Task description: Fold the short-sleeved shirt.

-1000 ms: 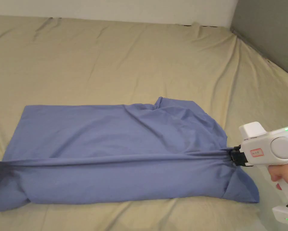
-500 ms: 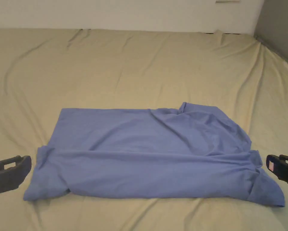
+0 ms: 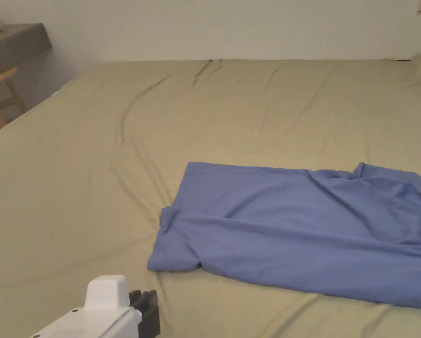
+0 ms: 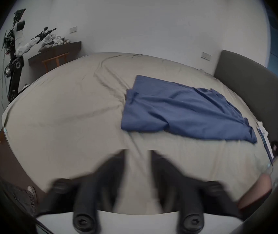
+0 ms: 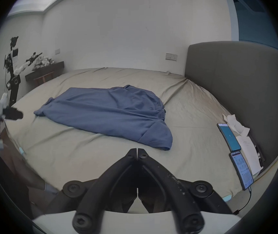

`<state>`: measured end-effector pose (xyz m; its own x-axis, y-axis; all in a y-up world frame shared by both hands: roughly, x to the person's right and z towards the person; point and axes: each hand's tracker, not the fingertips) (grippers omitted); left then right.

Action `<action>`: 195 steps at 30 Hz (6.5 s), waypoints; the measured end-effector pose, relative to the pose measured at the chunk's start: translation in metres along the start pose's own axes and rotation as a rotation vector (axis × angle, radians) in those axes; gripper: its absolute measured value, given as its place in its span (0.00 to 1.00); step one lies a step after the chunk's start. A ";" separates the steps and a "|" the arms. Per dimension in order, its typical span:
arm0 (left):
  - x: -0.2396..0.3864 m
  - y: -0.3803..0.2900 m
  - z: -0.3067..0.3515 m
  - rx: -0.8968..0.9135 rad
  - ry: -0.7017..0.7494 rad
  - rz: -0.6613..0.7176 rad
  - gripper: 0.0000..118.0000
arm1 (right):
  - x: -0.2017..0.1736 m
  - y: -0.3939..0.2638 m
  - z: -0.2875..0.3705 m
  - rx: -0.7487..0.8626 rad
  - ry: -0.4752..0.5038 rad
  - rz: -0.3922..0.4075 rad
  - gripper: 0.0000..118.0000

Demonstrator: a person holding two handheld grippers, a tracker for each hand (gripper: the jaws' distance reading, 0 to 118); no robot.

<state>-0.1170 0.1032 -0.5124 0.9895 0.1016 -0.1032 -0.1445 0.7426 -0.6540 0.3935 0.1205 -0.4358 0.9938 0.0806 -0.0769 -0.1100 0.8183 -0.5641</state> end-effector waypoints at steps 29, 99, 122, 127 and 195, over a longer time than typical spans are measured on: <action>0.038 0.038 -0.067 -0.029 0.058 -0.174 0.04 | 0.093 0.033 -0.129 -0.147 0.062 -0.152 0.89; 0.004 0.133 -0.066 0.076 -0.002 -0.105 0.00 | 0.003 0.140 -0.070 0.169 0.055 0.001 0.01; 0.015 0.130 -0.184 -0.137 -0.013 -0.236 0.01 | 0.018 0.135 -0.166 -0.030 0.100 -0.012 0.01; 0.009 0.146 -0.147 -0.057 -0.074 -0.145 0.01 | 0.056 0.138 -0.221 -0.142 0.058 -0.060 0.21; -0.043 -0.008 0.077 -0.176 -0.146 -0.203 0.95 | 0.050 -0.034 0.014 -0.238 0.038 0.048 0.83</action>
<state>-0.1572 0.1440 -0.4452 0.9875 0.0662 0.1428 0.0690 0.6330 -0.7711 0.4473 0.1049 -0.4095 0.9864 0.0913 -0.1367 -0.1628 0.6566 -0.7365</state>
